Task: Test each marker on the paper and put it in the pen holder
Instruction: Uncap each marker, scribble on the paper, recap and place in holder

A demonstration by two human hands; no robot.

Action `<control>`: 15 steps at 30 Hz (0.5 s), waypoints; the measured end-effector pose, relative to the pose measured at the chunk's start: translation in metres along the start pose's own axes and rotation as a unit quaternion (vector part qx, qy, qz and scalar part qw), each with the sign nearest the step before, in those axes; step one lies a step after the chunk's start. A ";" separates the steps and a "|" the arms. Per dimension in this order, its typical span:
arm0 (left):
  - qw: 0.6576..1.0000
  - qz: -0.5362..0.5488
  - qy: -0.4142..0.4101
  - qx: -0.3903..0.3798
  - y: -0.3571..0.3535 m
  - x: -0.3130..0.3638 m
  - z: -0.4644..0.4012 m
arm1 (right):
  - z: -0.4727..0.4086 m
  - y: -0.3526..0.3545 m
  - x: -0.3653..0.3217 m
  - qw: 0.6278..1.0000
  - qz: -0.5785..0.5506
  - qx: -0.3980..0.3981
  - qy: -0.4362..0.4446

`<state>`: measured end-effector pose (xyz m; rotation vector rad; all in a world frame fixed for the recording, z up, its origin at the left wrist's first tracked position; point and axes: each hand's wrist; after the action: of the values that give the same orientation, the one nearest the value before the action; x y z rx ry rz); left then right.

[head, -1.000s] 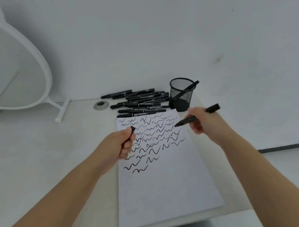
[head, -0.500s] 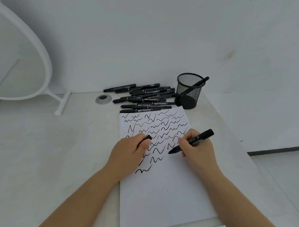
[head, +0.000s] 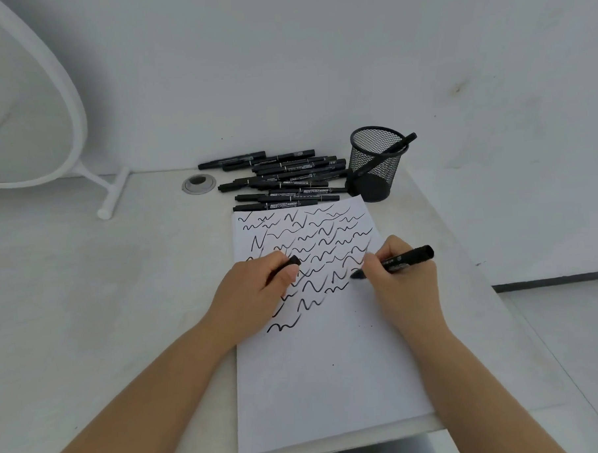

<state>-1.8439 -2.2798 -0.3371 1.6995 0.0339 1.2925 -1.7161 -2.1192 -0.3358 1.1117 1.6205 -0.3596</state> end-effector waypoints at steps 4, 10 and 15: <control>1.000 -0.011 -0.009 -0.002 0.000 0.002 0.001 | -0.006 -0.001 -0.014 0.997 -0.060 0.039 0.038; 1.000 0.006 -0.017 -0.004 0.000 0.004 0.001 | -0.019 -0.015 -0.030 0.954 -0.289 -0.038 -0.073; 1.000 0.005 -0.022 -0.009 0.000 0.003 0.001 | -0.012 -0.021 -0.022 0.955 -0.279 -0.015 -0.097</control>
<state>-1.8419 -2.2789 -0.3355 1.7143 -0.0105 1.2594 -1.7408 -2.1318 -0.3178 0.5548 1.7344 -0.7831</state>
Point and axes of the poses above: each hand's wrist, its own z-axis away from the middle knuckle, its own y-axis out of the back of the hand, x = y × z, and after that the axes turned 12 degrees about y, right-handed
